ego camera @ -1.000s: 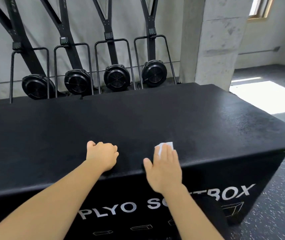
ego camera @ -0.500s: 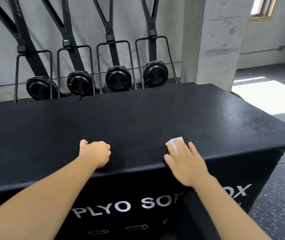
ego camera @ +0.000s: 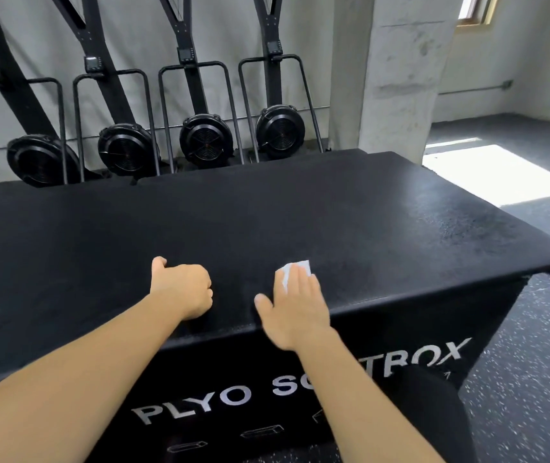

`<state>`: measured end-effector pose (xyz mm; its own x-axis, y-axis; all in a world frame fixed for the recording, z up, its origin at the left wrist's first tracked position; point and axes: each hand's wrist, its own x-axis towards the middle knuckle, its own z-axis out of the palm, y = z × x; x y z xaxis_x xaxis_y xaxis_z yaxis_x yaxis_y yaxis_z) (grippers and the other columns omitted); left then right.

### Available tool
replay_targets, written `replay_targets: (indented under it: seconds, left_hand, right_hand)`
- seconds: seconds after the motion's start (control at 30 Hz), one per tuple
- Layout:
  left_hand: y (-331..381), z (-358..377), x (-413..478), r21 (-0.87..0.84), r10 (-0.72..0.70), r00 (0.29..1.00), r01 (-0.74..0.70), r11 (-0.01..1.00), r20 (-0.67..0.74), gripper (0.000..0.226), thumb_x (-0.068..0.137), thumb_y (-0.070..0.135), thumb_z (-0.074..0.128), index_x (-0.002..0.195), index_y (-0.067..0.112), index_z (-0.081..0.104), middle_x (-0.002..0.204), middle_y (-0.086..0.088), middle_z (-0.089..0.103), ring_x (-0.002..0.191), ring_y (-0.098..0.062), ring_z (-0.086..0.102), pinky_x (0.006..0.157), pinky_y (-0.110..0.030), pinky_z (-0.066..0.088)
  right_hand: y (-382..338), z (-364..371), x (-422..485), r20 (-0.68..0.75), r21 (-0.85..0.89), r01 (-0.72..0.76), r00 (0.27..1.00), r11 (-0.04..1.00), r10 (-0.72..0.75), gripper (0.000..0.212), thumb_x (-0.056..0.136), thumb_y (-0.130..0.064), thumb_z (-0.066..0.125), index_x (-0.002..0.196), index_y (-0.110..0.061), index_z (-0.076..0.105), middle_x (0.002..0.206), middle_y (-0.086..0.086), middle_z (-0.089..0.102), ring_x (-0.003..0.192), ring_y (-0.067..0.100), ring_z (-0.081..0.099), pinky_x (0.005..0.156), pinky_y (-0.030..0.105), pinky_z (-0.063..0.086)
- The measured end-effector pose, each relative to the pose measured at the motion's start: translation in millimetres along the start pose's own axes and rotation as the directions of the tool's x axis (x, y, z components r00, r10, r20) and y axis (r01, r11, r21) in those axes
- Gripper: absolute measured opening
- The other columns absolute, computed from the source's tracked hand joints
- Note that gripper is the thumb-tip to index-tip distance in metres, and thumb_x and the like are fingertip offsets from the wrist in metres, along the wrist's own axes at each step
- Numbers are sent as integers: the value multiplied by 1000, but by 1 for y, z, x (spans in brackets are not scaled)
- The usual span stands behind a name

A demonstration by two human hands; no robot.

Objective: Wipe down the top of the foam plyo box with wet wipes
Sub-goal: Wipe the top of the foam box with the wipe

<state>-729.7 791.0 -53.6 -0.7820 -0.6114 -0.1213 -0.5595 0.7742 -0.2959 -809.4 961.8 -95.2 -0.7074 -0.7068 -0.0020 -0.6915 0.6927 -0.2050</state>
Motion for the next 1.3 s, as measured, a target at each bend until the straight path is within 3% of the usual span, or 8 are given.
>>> replay_targets:
  seconds: [0.17,0.3,0.5,0.7,0.83,1.03,1.13,1.3]
  left_hand:
    - [-1,-4,3,-5,-2,1000,2,1000,1,31,95,31,38,71,24,56,76,12,65,82,-9,60,113,-44,8]
    - [0,-7,5,4,2,1000,-2,1000,1,29,90,25,41,62,21,47,63,10,54,76,-12,60,114,-46,6]
    - [6,-17,5,-36,-21,999,22,999,36,17,74,17,40,57,20,39,55,7,45,65,-18,54,114,-46,7]
    - [10,-19,25,-32,-109,991,107,994,-77,32,90,33,42,62,21,50,58,8,56,70,-14,60,113,-43,10]
    - [20,-12,43,-104,-129,986,117,988,-110,36,96,40,35,75,22,58,68,8,64,76,-14,61,113,-42,9]
    - [41,-9,81,-193,-114,993,104,976,-40,43,100,38,22,127,23,52,122,7,57,105,-17,58,114,-45,7]
    - [46,-9,103,-209,-137,990,126,970,-37,42,100,36,21,126,23,52,122,7,54,104,-17,57,113,-45,10]
    - [49,-9,135,-224,-178,983,165,961,-40,44,100,39,19,127,24,50,129,5,51,92,-18,58,112,-44,13]
  right_hand:
    - [-24,4,11,164,51,172,970,984,-179,67,104,-49,12,158,-11,-2,165,10,-8,151,21,-14,122,38,-12]
    - [8,-6,23,111,80,246,961,966,-254,54,104,-39,17,154,-19,17,162,-3,9,149,12,-2,123,39,-8]
    - [101,-26,52,97,11,71,993,997,-72,48,104,-37,17,150,-24,22,158,-8,17,144,13,18,122,41,2]
    - [157,-39,78,148,20,-145,979,989,141,53,102,-40,15,153,-26,20,161,-3,12,147,18,14,122,40,1]
    - [131,-40,82,115,66,-244,965,968,236,60,101,-48,21,152,-17,24,156,6,19,138,28,21,117,38,16]
    - [43,-16,65,92,63,1,996,998,-7,70,102,-52,19,155,-7,9,159,9,8,147,28,3,122,38,4]
    - [22,-10,67,178,90,139,972,986,-153,72,103,-53,16,158,-12,-3,163,7,-8,149,23,-12,122,36,-9]
    - [43,-17,102,267,66,350,896,934,-355,66,104,-52,12,159,-21,-6,165,-3,-17,148,10,-25,122,37,-13]
